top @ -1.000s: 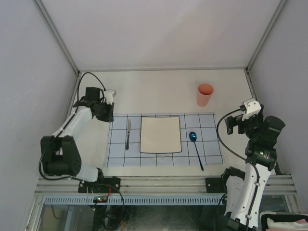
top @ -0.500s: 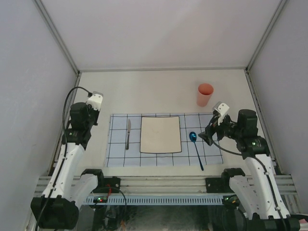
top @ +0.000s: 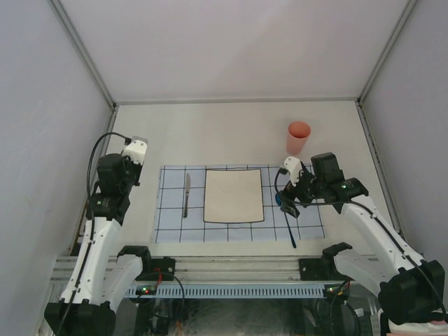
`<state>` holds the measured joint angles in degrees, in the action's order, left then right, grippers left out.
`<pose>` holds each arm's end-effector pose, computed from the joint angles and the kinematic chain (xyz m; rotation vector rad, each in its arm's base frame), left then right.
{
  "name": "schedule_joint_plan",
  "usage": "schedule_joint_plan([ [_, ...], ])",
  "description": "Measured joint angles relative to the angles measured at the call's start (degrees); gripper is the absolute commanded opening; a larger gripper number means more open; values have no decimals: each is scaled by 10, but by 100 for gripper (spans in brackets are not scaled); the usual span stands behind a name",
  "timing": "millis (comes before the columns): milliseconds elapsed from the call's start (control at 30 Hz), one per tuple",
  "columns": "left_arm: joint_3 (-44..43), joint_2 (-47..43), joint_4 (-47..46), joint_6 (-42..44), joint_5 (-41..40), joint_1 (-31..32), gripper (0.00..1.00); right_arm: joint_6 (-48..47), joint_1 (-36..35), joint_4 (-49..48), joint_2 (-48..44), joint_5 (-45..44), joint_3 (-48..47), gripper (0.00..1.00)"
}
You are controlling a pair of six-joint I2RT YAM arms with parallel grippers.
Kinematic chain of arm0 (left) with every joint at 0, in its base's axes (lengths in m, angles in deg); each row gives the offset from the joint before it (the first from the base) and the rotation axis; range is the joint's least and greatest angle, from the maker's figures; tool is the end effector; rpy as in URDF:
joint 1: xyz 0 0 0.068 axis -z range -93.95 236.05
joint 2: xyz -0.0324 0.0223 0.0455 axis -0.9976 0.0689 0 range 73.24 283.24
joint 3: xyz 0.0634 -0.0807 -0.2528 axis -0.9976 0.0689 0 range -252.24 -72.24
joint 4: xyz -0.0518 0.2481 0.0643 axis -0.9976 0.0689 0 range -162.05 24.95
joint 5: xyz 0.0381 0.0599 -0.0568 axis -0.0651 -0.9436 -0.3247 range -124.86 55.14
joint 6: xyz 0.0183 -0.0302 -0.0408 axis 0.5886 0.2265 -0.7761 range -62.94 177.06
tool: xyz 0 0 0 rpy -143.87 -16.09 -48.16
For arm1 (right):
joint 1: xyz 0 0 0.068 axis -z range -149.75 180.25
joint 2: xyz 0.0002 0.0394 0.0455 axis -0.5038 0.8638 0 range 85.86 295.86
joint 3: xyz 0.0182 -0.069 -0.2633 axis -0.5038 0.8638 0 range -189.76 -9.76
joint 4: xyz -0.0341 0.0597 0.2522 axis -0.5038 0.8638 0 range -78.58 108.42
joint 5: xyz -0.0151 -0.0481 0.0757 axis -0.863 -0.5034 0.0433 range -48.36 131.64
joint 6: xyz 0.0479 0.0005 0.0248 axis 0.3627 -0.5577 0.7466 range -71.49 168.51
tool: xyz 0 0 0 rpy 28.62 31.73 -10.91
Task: Set the dinner table for one person
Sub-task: Place the knife on the napkin.
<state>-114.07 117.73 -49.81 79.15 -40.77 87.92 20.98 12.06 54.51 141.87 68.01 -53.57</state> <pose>0.1785 -0.0022 0.3011 0.3536 1.9870 0.3284 0.1707 0.0727 0.2521 -1.1207 2.1950 0.5113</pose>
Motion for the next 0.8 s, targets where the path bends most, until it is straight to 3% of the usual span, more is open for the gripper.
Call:
schedule_joint_plan([
  [100, 1, -16, 4, 0, 0, 0, 21, -3, 9, -16, -4, 10, 3, 100],
  [200, 1, -32, 6, 0, -3, 0, 18, 48, -3, -34, 17, -42, 3, 100],
  [333, 1, -41, 7, 0, -10, 0, 14, 83, -73, -18, 100, -124, -21, 100],
  [433, 1, -44, 7, 0, -15, 0, 14, 87, -128, -11, 93, -160, -10, 100],
  [600, 2, -57, 8, 0, -15, 0, 13, 84, -153, -15, 62, -171, 11, 99],
  [800, 8, -68, 10, 0, -17, 0, 13, 68, -150, -21, 91, -166, 30, 100],
])
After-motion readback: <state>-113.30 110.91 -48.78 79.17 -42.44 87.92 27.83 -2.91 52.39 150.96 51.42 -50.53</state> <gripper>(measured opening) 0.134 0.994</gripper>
